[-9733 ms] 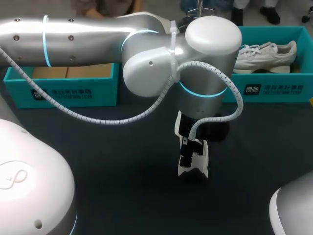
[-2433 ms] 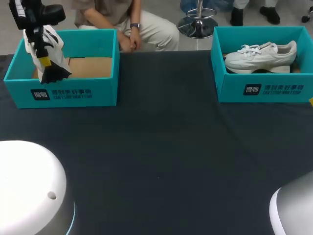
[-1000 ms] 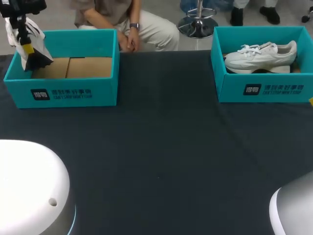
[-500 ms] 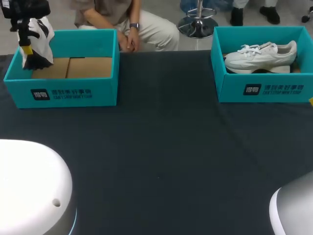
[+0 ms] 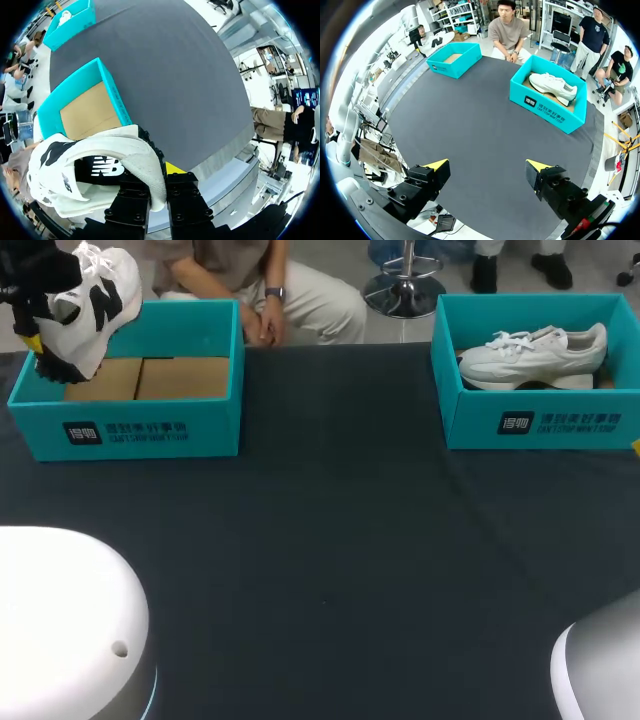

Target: Take the shoe out of the shoebox, open the shoe tongue, remove and reinsert the insole, then place the shoe into the shoebox

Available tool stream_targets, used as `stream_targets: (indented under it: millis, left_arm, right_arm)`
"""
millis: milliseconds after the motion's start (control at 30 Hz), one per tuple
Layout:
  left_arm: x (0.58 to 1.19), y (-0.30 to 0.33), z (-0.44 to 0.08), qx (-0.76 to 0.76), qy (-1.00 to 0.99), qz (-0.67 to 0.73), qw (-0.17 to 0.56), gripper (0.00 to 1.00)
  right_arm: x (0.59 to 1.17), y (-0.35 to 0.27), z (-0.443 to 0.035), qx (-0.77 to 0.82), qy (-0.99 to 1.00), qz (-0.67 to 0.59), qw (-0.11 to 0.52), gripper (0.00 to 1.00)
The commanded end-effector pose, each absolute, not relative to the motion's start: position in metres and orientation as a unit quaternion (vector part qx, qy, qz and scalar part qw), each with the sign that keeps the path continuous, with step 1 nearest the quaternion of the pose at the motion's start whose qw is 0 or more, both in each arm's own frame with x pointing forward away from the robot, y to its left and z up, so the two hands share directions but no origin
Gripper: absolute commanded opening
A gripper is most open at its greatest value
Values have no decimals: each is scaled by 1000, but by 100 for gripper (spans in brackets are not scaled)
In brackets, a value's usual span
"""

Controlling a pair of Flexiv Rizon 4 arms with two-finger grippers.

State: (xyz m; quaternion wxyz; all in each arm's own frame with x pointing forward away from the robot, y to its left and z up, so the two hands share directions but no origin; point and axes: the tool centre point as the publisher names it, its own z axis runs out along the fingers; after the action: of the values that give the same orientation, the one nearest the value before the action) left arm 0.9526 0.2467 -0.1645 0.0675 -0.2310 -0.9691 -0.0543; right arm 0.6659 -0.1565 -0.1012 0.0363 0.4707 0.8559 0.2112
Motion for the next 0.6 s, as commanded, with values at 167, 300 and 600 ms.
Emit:
stream_targets:
  millis: [167, 300, 600]
  left_arm:
    - [952, 266, -176, -387, -912, -99, 93, 0]
    - [954, 273, -178, -423, -897, -106, 75, 0]
    - [954, 273, -178, -423, -897, -106, 75, 0]
  right_arm:
    - [669, -156, -100, 471, 857, 209, 33, 100]
    - [669, -156, -100, 471, 857, 209, 33, 100]
    - [669, -156, -100, 471, 857, 209, 33, 100]
